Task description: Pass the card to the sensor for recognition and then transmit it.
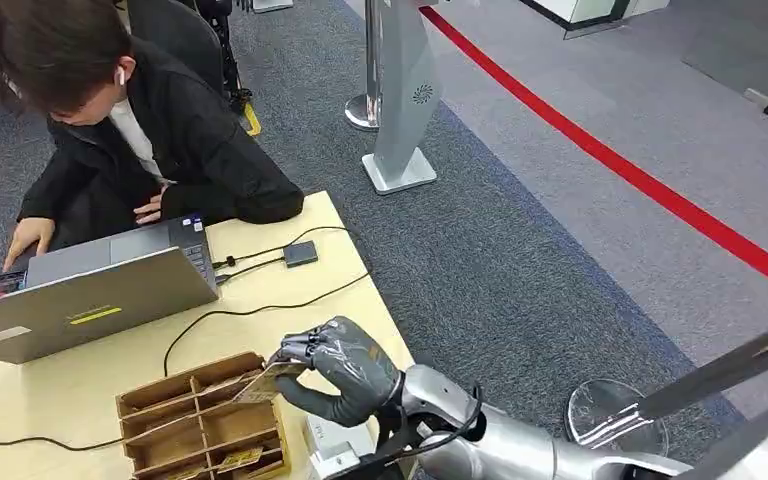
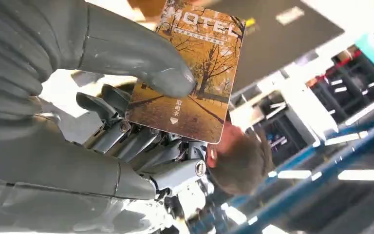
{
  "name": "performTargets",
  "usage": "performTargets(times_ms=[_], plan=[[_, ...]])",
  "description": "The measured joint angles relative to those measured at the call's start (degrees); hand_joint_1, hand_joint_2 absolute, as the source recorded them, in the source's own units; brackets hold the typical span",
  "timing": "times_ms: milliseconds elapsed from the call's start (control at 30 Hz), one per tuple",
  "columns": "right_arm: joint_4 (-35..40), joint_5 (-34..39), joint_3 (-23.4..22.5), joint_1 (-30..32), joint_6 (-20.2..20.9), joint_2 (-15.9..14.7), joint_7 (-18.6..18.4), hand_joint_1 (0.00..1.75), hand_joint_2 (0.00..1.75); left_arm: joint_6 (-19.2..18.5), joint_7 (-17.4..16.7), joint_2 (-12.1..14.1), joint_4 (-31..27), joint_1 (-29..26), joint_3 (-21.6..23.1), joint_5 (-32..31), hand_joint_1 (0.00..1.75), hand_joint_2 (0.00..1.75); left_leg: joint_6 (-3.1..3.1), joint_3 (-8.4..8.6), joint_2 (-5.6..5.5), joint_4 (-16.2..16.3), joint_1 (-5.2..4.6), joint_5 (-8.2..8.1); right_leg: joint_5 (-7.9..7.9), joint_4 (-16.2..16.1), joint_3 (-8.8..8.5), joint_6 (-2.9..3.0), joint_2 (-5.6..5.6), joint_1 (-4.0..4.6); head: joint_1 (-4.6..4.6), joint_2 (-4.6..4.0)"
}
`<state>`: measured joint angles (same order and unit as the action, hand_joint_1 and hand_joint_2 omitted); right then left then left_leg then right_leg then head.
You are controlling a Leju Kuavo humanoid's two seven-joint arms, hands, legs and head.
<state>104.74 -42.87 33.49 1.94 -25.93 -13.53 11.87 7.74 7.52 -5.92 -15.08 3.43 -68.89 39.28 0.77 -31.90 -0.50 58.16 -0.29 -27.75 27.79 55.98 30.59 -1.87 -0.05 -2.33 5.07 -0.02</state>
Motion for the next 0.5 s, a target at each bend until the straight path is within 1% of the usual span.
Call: performTargets(times_ms=[67,167,267,367,500], plan=[[-0.1,1.3,0.0,0.4,1.7,0.0,0.0,1.75,1.75,0.0,0.0,0.0,0.0,0.0,0.0,0.0,0.00,0.00,0.00,0.00,0.00,0.0,0.00,0.00,0.00,0.0,0.00,0.00,0.00,0.00,0.00,0.00],[-0.6,3.6,-0.2,1.4,5.5,0.0,-0.2,1.75,1.75,0.0,0.0,0.0,0.0,0.0,-0.1,0.0,0.00,0.00,0.00,0.00,0.00,0.0,0.00,0.00,0.00,0.0,0.00,0.00,-0.01,0.00,0.00,0.00],[-1.6,4.8,-0.6,2.3,8.1,-0.1,-0.2,1.75,1.75,0.0,0.0,0.0,0.0,0.0,-0.2,0.0,0.00,0.00,0.00,0.00,0.00,0.0,0.00,0.00,0.00,0.0,0.00,0.00,0.00,0.00,0.00,0.00],[-2.6,5.6,-0.8,3.0,9.8,-0.2,-0.2,1.75,1.75,0.0,0.0,0.0,0.0,0.0,-0.4,0.0,0.00,0.00,0.00,0.00,0.00,0.0,0.00,0.00,0.00,0.0,0.00,0.00,0.00,0.00,0.00,0.00],[-3.8,5.8,-0.8,3.5,10.9,-0.4,-0.3,1.75,1.75,0.0,0.0,0.0,0.0,0.0,-0.7,0.0,0.00,0.00,0.00,0.00,0.00,0.0,0.00,0.00,0.00,0.0,0.00,0.00,0.00,0.00,0.02,0.00]])
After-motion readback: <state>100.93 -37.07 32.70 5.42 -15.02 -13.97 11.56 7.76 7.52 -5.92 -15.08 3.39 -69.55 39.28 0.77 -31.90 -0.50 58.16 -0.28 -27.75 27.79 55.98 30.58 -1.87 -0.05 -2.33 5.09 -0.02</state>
